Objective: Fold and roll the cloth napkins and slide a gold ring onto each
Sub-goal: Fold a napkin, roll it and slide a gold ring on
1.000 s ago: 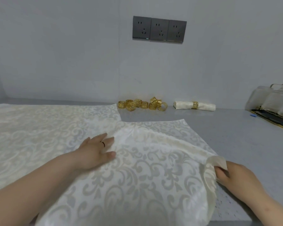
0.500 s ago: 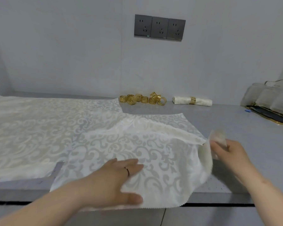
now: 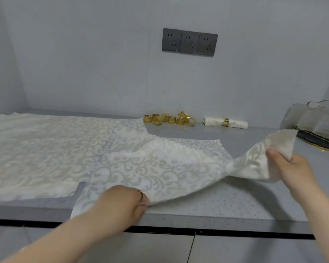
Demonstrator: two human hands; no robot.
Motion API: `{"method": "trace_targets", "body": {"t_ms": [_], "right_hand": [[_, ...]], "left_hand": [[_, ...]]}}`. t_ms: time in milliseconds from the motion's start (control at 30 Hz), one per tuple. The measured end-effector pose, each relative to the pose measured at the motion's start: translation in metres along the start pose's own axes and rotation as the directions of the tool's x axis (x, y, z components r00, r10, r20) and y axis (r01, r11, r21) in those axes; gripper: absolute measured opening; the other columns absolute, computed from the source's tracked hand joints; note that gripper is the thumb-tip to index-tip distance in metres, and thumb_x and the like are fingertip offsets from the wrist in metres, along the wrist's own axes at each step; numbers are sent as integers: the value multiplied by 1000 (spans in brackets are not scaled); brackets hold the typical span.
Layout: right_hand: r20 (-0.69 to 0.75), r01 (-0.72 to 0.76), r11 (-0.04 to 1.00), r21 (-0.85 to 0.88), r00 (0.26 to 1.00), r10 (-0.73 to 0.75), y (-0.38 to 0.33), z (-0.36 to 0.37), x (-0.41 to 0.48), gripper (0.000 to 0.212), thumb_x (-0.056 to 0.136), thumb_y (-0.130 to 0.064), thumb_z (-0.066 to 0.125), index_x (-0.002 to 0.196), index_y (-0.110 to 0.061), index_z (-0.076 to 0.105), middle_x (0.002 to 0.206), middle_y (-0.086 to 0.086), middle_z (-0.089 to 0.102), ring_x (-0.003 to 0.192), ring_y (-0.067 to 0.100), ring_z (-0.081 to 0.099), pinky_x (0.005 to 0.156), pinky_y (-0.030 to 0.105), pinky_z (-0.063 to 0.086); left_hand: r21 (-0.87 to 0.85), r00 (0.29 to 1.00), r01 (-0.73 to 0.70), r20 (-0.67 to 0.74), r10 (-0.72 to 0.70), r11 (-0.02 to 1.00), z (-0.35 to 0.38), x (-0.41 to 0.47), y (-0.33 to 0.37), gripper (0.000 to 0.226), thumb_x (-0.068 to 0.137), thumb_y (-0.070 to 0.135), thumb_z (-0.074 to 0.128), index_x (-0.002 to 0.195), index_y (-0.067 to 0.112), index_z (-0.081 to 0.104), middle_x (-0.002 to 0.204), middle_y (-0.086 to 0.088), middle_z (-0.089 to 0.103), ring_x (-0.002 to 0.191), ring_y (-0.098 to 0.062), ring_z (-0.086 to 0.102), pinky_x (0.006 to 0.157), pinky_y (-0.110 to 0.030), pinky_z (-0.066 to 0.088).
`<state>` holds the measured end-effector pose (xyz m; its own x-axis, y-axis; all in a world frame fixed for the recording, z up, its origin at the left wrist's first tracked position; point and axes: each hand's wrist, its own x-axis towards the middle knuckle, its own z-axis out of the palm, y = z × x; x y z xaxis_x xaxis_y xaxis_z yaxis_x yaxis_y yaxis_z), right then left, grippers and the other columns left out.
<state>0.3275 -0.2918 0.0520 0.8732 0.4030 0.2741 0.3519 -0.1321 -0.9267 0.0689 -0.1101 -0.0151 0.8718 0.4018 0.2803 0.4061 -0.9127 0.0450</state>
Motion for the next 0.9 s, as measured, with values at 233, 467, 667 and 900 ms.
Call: {"method": "trace_targets", "body": {"t_ms": [233,467,667,900], "right_hand": [[18,-53,999,0,998,53,10,-22,-3,21,86,-32,59,92,-12,63,79,0,59,95,29,56,84,34,36],[230,-220,973,-78,945,232,29,-39,12,116,1,-78,72,97,-13,64,88,2,73,89,27,65,88,32,51],[203,-211,939,-271,941,270,26,0,18,25,87,-23,60,70,-6,60,70,3,57,60,15,48,57,30,35],[104,-81,756,-649,975,194,69,29,44,37,92,-24,46,57,-11,49,57,4,51,55,19,46,50,26,30]], "left_hand": [[-313,872,183,489,-7,932,-59,5,-76,33,58,57,56,49,29,42,47,14,35,51,-2,35,54,-19,27],[-637,890,350,455,-32,686,-96,17,-112,58,34,61,83,55,11,63,53,-2,56,47,-13,50,47,-20,39],[-37,864,502,58,-499,864,-60,63,-106,22,85,26,59,64,26,53,72,9,61,77,-13,57,79,-21,40],[36,867,497,31,-498,867,0,72,-105,44,98,36,32,140,24,33,147,5,33,140,-12,20,114,-37,-3]]}}
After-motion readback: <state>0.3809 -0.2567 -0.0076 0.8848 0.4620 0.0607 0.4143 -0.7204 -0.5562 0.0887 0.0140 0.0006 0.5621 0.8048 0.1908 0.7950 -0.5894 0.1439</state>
